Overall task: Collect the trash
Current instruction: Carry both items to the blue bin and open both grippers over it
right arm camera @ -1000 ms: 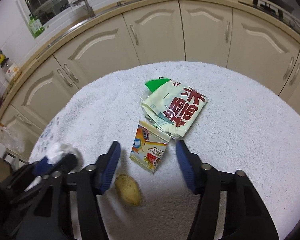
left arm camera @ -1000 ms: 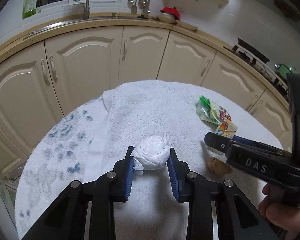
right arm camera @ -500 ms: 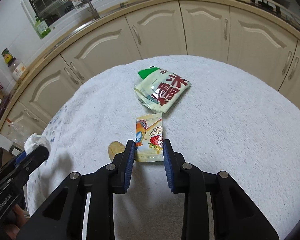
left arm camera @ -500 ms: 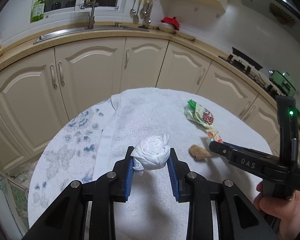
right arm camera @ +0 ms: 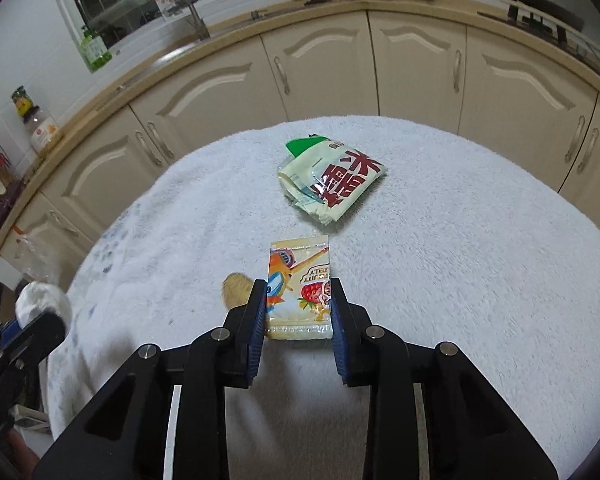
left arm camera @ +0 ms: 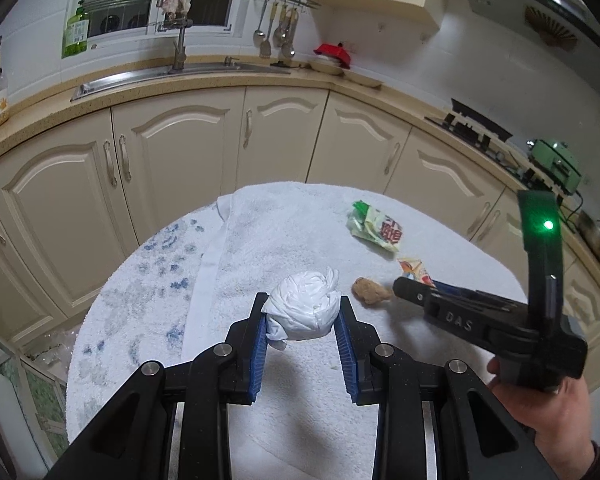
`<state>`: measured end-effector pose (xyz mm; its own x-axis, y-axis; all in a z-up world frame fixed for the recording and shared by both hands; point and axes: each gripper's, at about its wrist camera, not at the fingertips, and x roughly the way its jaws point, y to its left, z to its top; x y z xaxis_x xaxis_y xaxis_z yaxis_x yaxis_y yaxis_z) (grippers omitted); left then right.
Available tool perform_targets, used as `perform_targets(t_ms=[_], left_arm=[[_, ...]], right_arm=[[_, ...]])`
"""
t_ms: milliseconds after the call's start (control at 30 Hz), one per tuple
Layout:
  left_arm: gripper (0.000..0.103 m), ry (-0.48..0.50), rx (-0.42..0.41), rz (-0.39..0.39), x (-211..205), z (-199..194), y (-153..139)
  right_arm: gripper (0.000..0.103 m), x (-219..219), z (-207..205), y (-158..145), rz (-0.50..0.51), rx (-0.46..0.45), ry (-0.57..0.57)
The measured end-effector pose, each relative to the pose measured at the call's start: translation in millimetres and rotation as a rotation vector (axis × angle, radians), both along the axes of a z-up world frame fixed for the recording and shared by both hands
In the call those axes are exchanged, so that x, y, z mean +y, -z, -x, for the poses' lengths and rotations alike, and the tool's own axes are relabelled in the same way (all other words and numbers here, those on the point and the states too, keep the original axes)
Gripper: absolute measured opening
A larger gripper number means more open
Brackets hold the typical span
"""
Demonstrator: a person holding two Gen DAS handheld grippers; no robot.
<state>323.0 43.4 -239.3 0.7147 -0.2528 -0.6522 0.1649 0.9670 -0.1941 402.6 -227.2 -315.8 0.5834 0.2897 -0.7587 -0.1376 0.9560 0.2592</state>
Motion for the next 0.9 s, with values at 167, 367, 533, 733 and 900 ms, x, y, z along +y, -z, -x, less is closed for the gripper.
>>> perform_targets(t_ms=[167,367,533,733,900], left_arm=[[0.028,0.021,-0.037,0.004,-11.1,28.1,-11.0],[0.028,0.055,-0.089,0.009,-33.5,63.5,-33.1],[0.028,0.101,-0.134,0.004,-56.3,95.7,-52.7],[0.028,0.162,-0.185,-0.004,-85.2,130.5,-76.3],[0.028,0.224,-0.229,0.008,-115.4,158.8,-91.8]], right_arm=[[0.029,-18.4,38.5,-25.1,-0.030,-0.052,0.002],[0.029,-45.3,91.7,-62.5,-0.073,-0.132,0.015],[0.029,-81.4,133.4,-94.4,-0.110,-0.219,0.068],[0.029,-119.6,171.5,-119.0,-0.134,-0.283,0.133],[0.029,-154.6,198.6,-131.2,-0.146,-0.319,0.191]])
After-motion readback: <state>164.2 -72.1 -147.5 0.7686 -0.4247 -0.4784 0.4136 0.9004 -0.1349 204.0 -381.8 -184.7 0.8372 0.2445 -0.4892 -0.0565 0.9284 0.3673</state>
